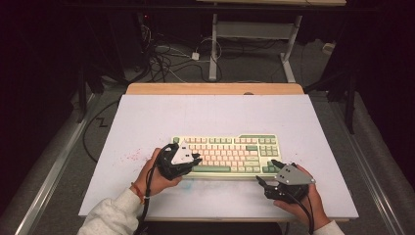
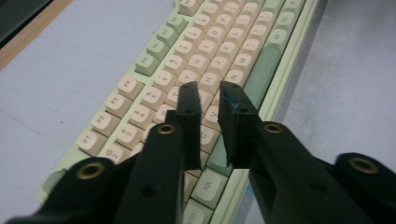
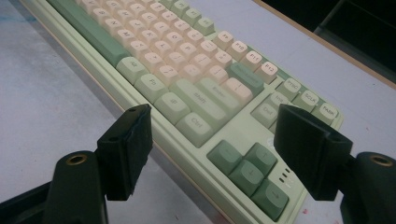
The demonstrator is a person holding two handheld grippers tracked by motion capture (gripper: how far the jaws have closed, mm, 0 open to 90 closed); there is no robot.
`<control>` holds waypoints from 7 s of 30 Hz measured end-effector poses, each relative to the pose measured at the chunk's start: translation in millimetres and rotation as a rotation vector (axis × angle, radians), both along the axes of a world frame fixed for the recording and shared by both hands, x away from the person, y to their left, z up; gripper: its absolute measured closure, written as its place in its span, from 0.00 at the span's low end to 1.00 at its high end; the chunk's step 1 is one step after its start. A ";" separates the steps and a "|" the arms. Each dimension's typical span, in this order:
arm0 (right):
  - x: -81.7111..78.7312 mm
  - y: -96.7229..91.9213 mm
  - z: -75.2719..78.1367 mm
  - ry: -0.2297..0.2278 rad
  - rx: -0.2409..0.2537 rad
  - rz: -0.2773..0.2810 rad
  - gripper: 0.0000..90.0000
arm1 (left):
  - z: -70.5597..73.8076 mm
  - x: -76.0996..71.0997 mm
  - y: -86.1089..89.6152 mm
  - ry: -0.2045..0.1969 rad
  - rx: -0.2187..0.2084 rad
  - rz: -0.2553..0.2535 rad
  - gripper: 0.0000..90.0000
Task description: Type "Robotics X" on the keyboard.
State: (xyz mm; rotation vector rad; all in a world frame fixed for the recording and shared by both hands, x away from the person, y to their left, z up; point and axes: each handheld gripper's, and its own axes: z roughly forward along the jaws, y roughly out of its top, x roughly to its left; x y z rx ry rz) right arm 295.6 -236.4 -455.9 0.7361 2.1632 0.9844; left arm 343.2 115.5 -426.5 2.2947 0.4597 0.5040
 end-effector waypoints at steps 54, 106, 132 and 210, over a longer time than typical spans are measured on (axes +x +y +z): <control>2.0 -9.3 9.9 0.033 0.054 0.019 0.78 | -39.9 -34.4 94.1 -0.074 0.010 0.228 0.21; 51.1 30.2 22.2 0.133 -0.019 0.101 1.00 | -50.9 -36.1 90.4 -0.014 0.053 0.212 0.21; 58.6 23.6 -4.5 0.202 -0.034 0.077 1.00 | -15.1 -32.8 99.7 0.034 0.001 0.199 0.89; 55.7 23.6 -5.4 0.186 -0.046 0.071 1.00 | -14.0 28.4 -0.7 0.135 0.141 0.032 0.95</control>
